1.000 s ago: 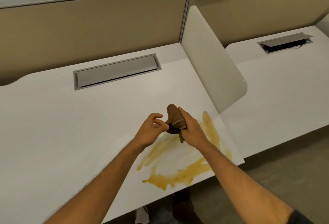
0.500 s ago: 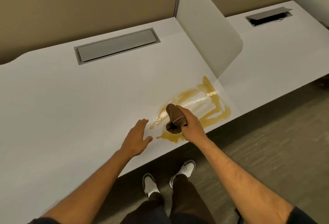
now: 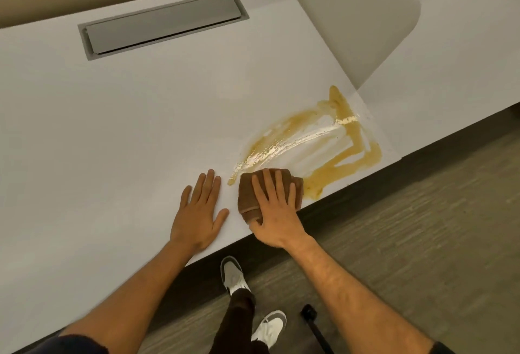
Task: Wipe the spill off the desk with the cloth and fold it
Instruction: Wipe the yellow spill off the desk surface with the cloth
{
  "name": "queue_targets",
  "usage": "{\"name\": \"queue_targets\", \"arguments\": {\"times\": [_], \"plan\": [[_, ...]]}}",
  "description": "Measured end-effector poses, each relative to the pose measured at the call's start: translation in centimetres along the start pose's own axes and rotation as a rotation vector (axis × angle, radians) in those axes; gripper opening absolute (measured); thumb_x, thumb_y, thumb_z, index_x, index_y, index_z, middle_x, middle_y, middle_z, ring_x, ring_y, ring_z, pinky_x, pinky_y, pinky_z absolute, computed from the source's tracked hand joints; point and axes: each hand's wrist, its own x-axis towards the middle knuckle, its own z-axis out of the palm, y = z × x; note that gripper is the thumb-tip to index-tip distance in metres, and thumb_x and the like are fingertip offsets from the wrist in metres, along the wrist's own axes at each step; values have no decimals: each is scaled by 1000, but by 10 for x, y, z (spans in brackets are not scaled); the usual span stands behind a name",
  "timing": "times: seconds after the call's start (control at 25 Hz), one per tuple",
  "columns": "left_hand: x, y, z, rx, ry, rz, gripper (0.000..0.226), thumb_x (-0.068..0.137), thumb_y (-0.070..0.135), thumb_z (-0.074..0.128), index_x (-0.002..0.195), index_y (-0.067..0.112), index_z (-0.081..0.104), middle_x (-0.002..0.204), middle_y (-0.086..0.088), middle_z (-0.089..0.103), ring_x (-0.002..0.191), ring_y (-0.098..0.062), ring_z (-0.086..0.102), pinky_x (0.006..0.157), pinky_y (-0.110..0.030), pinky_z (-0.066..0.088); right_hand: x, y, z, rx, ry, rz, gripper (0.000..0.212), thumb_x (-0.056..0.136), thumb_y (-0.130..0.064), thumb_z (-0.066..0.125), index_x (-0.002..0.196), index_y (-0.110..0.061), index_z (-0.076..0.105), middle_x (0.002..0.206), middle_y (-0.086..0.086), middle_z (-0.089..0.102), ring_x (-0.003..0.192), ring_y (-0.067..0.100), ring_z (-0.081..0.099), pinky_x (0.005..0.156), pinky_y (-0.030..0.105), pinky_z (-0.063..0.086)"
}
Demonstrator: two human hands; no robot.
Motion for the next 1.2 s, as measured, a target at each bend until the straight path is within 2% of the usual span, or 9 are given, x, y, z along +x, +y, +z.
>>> {"name": "queue_targets", "arguments": {"times": [0.16,0.4,0.48,0.56,0.64,0.8,0.92,1.04,1.2], "plan": [[1,1,3,29,25,18,81,103,64,20,166,23,-12,175,0,-18,162,-19,-14,130,-45,-4,1,5,19,12,108,3,100,86,-81,33,161,-30,-10,171,12,-11,155,36,-19,117,68,-12],[2,0,2,37,43,12,82,101,68,14,166,25,-12,175,1,-18,162,-19,-14,131,-49,-3,7,-2,30,-35,208,25,124,67,-97,38,163,-28,-2,171,13,-11,155,39,-14,114,77,-3],[2,-2,6,55,56,9,82,101,69,13,166,26,-12,175,3,-18,162,-19,-15,131,-52,-2,9,-1,33,-35,217,33,125,66,-100,34,163,-29,0,171,12,-10,156,39,-13,113,79,0],[4,-2,7,62,69,9,82,101,70,14,166,27,-12,175,3,-18,162,-19,-16,130,-53,-3,12,-4,33,-26,230,58,114,74,-98,23,163,-29,3,171,12,-6,156,39,-9,112,80,3],[4,-3,10,72,74,4,83,101,71,15,166,28,-12,175,4,-18,162,-20,-16,130,-56,-4,15,-8,34,-14,247,86,103,82,-92,21,162,-31,5,171,12,-3,156,40,-6,112,80,4],[4,-4,12,74,84,4,82,101,71,15,166,27,-12,175,4,-19,162,-19,-17,130,-57,-2,36,-13,29,-9,259,102,95,88,-74,41,162,-31,1,171,13,0,156,42,-2,110,81,7],[3,-4,14,51,97,5,86,100,74,16,166,27,-13,175,5,-20,161,-17,-18,130,-57,-3,57,-20,22,21,238,83,95,89,-70,47,162,-32,-1,171,11,-1,156,40,-4,112,81,2],[4,-3,13,41,95,2,93,97,80,16,165,26,-16,174,6,-21,161,-15,-19,130,-56,-5,58,-18,20,73,234,6,93,85,-68,54,161,-35,11,170,6,9,156,37,-2,113,78,2],[2,-1,10,71,74,6,111,88,92,23,165,23,-18,174,4,-23,161,-17,-19,130,-56,-6,33,1,20,50,250,-180,84,81,-70,56,155,-40,29,163,0,29,155,32,14,113,76,17]]}}
